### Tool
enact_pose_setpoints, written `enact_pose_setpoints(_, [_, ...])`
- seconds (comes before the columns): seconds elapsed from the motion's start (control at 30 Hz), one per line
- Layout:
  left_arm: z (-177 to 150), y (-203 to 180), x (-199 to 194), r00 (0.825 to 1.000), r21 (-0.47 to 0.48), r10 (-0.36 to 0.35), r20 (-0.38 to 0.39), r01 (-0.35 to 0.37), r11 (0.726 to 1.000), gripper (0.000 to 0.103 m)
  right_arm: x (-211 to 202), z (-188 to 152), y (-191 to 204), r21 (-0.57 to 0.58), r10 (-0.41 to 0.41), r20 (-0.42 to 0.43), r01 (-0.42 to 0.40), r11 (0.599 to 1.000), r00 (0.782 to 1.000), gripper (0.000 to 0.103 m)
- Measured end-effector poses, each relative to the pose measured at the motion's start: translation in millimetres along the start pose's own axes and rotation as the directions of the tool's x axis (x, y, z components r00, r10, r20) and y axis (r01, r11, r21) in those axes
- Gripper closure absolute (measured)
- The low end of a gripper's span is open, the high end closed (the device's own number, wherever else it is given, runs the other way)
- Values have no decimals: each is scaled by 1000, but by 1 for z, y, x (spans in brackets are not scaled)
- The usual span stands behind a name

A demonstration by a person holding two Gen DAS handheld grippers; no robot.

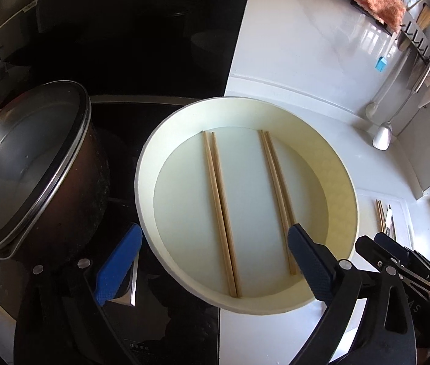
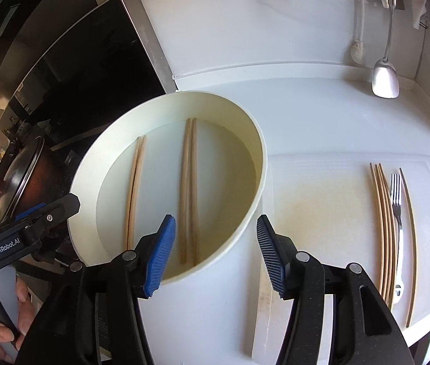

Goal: Organize utensils
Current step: 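Move both open tools back over the chopsticks on the cutting board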

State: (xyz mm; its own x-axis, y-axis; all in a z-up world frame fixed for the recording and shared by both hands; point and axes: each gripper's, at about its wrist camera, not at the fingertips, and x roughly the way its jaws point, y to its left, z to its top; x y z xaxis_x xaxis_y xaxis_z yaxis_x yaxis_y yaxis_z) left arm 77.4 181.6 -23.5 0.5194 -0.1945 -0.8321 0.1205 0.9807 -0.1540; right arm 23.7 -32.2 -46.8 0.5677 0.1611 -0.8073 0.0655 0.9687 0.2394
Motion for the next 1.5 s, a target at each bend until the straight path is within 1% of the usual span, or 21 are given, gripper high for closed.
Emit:
enact_pose_setpoints(0.17, [-16,-20,-6,999,35,-34,3,34,999,7,-20,-21,-15,37,-46,10,45,998,999,46])
enact_pose_setpoints(0.27, [-25,-39,-5,998,59,-69,-6,69,996,7,-32,-36,-34,77,-74,4,74,994,997,45])
enact_pose_setpoints(0.37, [-34,-64,-3,993,84,-114,-21,115,990,7,-44,-49,-60,124,-107,-6,107,987,994,44])
enact_pose_setpoints(0.5, [-43,-100,0,987,107,-160,-33,162,981,7,-66,-66,-101,185,-153,3,150,971,988,44])
enact_pose_setpoints(0.63, [-59,-137,-2,982,108,-184,-30,186,976,7,-86,-86,-145,223,-188,14,180,958,982,44])
enact_pose_setpoints(0.73, [-73,-165,-3,984,96,-179,-23,181,979,7,-100,-99,-181,238,-192,25,181,954,981,44])
enact_pose_setpoints(0.8, [-85,-184,-5,986,81,-165,-10,166,983,7,-108,-108,-204,225,-184,36,172,959,982,44])
enact_pose_setpoints(0.87, [-97,-200,-6,992,52,-125,-4,125,991,7,-113,-114,-226,207,-177,26,167,964,984,44])
enact_pose_setpoints(0.93, [-110,-214,-8,994,9,-107,-2,107,994,7,-119,-120,-244,188,-155,40,145,971,987,44])
enact_pose_setpoints(1.0, [-121,-226,-8,997,-7,-78,-1,78,997,7,-121,-125,-263,153,-149,53,140,978,987,44])
enact_pose_setpoints(1.07, [-131,-239,-9,999,-16,-40,1,40,999,7,-118,-128,-278,132,-137,45,130,983,989,44])
enact_pose_setpoints(1.1, [-134,-244,-10,999,-24,-32,6,32,999,7,-117,-129,-284,127,-126,42,120,985,991,44])
enact_pose_setpoints(1.2, [-140,-256,-9,1000,-28,-11,13,12,1000,7,-112,-126,-294,107,-113,53,107,988,992,44])
enact_pose_setpoints(1.33, [-137,-265,-1,999,-18,22,32,-22,1000,7,-103,-119,-294,95,-82,80,74,993,993,44])
enact_pose_setpoints(1.43, [-132,-266,14,999,-11,15,51,-15,1000,7,-92,-113,-291,98,-82,117,71,993,990,44])
enact_pose_setpoints(1.5, [-129,-268,28,999,-4,18,49,-18,1000,7,-82,-109,-291,117,-88,131,73,990,987,44])
